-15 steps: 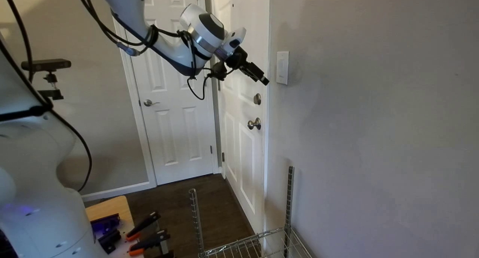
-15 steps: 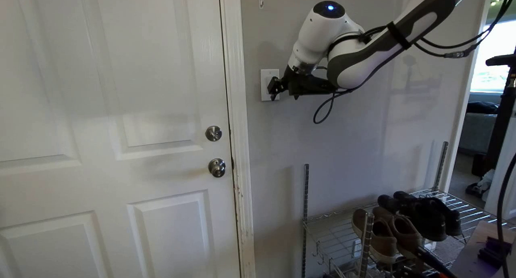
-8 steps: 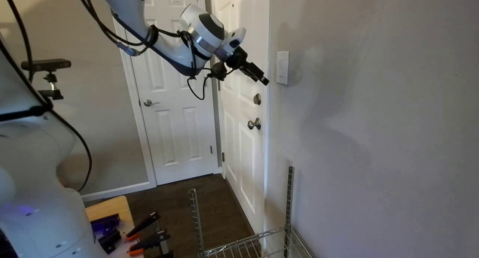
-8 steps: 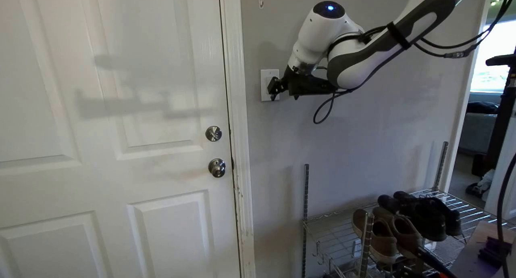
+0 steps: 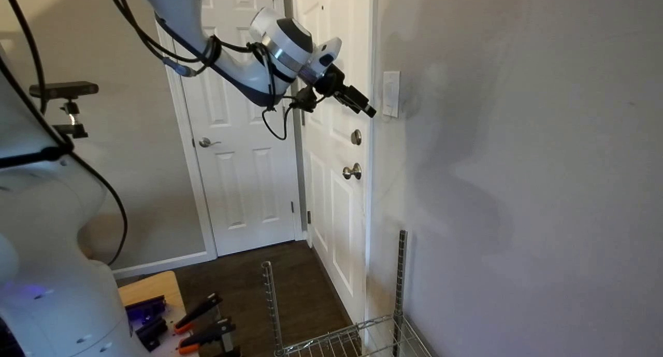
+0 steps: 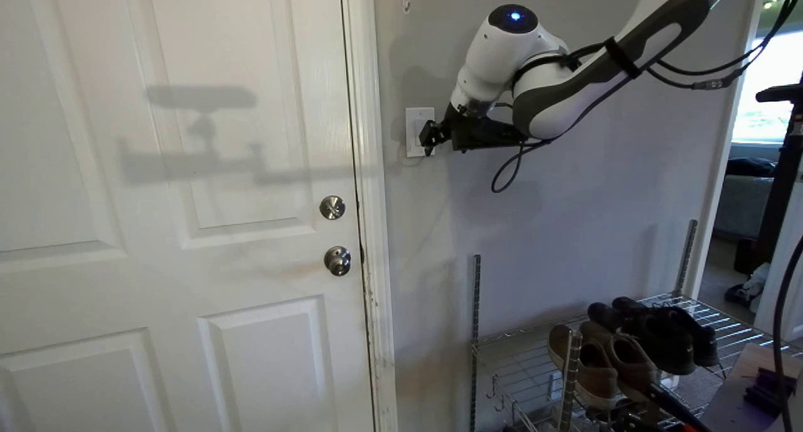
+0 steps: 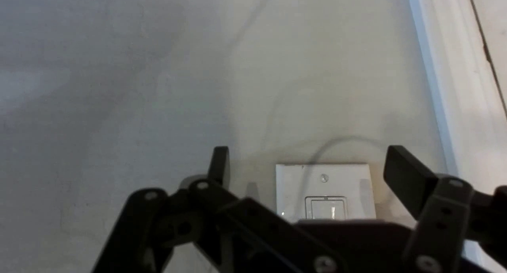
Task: Turn on the light switch
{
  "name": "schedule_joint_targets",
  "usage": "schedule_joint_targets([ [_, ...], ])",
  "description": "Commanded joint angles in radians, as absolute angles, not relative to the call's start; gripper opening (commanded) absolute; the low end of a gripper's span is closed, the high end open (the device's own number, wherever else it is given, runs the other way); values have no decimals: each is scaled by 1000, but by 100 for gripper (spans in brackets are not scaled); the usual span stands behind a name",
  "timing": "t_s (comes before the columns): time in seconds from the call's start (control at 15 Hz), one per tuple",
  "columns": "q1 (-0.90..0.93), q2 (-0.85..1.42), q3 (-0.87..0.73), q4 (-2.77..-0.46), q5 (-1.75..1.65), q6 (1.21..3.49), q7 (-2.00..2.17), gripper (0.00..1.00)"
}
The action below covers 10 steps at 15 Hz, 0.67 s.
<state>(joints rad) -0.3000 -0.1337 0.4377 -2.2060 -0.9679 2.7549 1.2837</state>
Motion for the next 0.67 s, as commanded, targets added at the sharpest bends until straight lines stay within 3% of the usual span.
schedule_joint_targets([
  [0.0, -340, -112, 446, -2175, -1121, 2743, 1410, 100],
  [0.6, -348, -55, 453, -2083, -1321, 2705, 1535, 100],
])
